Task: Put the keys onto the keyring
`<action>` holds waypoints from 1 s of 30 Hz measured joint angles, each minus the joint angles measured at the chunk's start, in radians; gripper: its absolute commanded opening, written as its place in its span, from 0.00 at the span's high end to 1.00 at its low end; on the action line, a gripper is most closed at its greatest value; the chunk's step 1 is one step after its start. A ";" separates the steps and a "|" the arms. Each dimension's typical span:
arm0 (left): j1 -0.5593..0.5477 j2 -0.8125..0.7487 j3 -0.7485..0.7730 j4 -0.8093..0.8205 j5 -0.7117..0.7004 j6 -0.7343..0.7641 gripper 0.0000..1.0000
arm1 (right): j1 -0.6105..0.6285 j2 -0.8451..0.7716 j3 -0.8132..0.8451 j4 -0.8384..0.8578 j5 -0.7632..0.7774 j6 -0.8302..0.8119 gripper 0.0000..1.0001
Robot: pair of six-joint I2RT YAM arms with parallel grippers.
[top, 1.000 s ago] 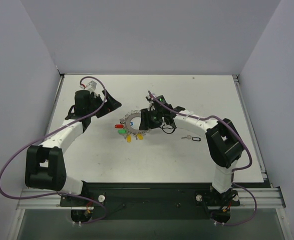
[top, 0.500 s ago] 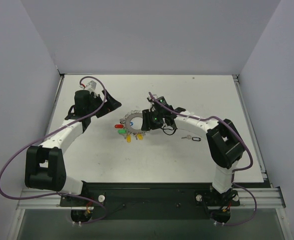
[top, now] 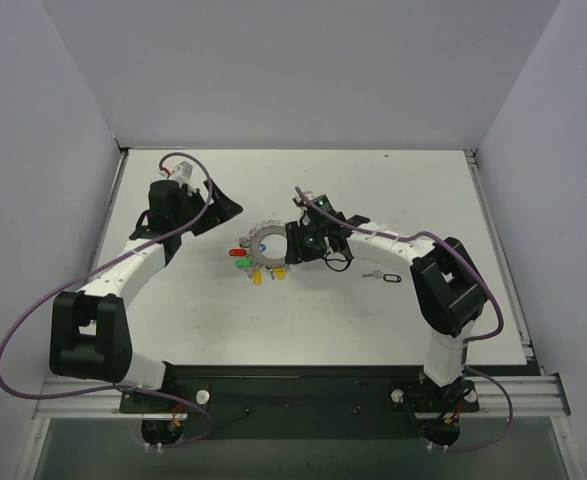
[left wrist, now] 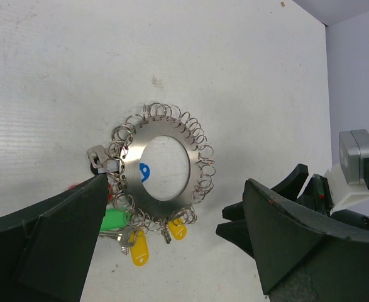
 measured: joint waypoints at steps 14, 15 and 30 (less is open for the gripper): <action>0.000 0.000 0.000 0.000 0.006 0.000 0.03 | 0.044 0.000 -0.076 0.001 0.037 -0.106 0.63; 0.000 0.000 0.000 0.000 0.006 0.000 0.03 | 0.045 0.000 -0.076 0.002 0.041 -0.107 0.62; -0.044 -0.028 0.011 -0.150 -0.028 0.091 0.06 | -0.032 -0.030 -0.138 0.084 0.032 -0.045 0.53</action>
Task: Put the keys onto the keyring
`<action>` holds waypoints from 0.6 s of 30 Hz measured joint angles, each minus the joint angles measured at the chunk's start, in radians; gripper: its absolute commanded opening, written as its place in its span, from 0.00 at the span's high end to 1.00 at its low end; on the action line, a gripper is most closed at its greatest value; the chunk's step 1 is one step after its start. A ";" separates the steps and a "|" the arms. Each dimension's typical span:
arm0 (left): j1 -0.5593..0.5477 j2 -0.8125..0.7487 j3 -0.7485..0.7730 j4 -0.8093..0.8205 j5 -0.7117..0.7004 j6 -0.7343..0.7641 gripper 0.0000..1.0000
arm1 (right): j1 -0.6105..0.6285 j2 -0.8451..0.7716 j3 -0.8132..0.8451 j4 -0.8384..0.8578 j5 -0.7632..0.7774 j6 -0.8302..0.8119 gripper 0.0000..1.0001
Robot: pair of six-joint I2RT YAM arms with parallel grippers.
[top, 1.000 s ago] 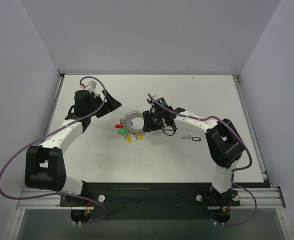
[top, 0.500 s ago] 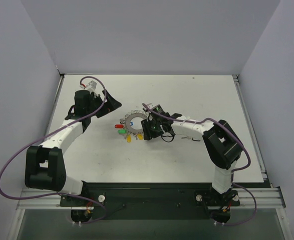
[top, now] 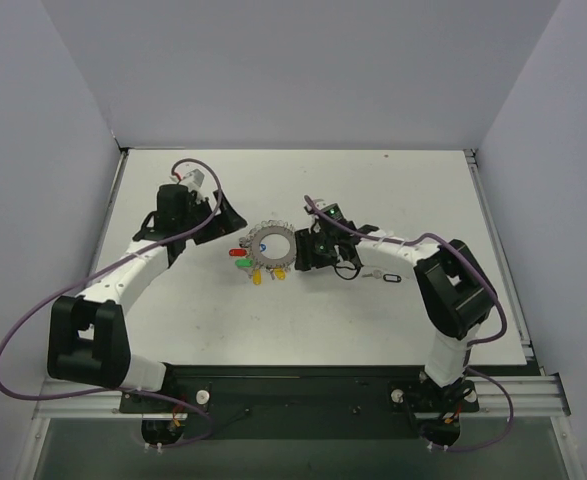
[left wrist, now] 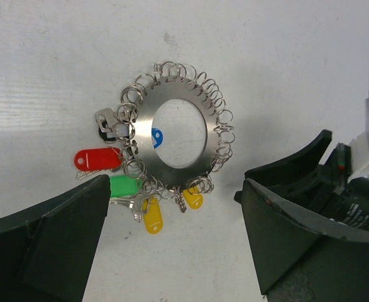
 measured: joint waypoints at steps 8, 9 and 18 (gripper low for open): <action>-0.105 0.049 0.004 -0.039 -0.071 0.020 0.06 | -0.090 -0.063 -0.020 0.063 -0.037 0.047 0.49; -0.121 0.065 0.013 -0.048 -0.083 0.022 0.06 | -0.095 -0.063 -0.020 0.070 -0.037 0.051 0.49; -0.182 0.126 0.069 -0.087 -0.169 0.032 0.06 | -0.116 -0.031 0.041 0.068 -0.046 0.075 0.49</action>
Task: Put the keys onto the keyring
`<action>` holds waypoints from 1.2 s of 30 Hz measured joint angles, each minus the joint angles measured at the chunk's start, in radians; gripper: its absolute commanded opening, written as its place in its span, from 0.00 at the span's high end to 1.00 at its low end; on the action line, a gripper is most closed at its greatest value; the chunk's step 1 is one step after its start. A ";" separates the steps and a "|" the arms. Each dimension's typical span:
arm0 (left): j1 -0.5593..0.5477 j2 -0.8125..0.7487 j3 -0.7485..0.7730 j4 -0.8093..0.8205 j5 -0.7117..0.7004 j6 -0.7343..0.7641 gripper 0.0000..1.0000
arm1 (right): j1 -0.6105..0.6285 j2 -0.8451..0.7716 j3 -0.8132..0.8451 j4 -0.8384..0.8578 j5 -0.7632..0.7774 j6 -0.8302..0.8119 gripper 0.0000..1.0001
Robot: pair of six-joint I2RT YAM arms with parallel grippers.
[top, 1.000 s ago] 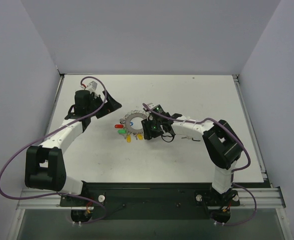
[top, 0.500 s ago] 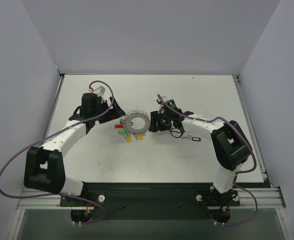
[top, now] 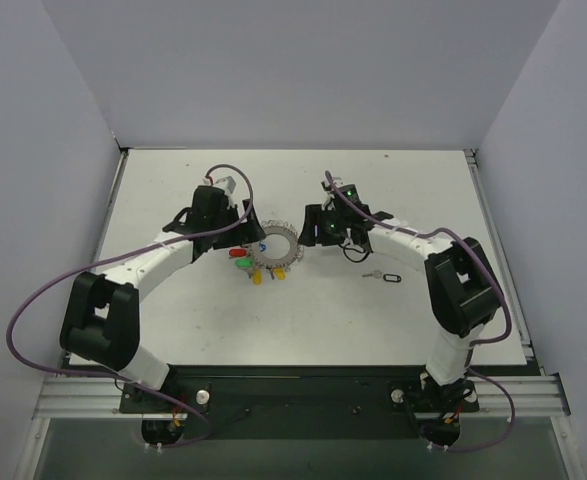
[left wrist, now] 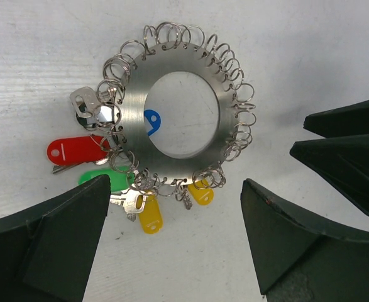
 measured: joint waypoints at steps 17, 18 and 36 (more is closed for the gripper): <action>-0.069 0.051 0.055 -0.046 -0.100 0.045 0.07 | -0.004 0.094 0.106 -0.048 -0.059 0.012 0.53; -0.074 0.054 0.055 -0.045 -0.100 0.046 0.07 | -0.003 0.096 0.105 -0.051 -0.068 0.012 0.53; -0.097 0.060 0.032 -0.024 -0.080 0.038 0.07 | 0.122 0.097 0.008 -0.029 -0.136 -0.010 0.57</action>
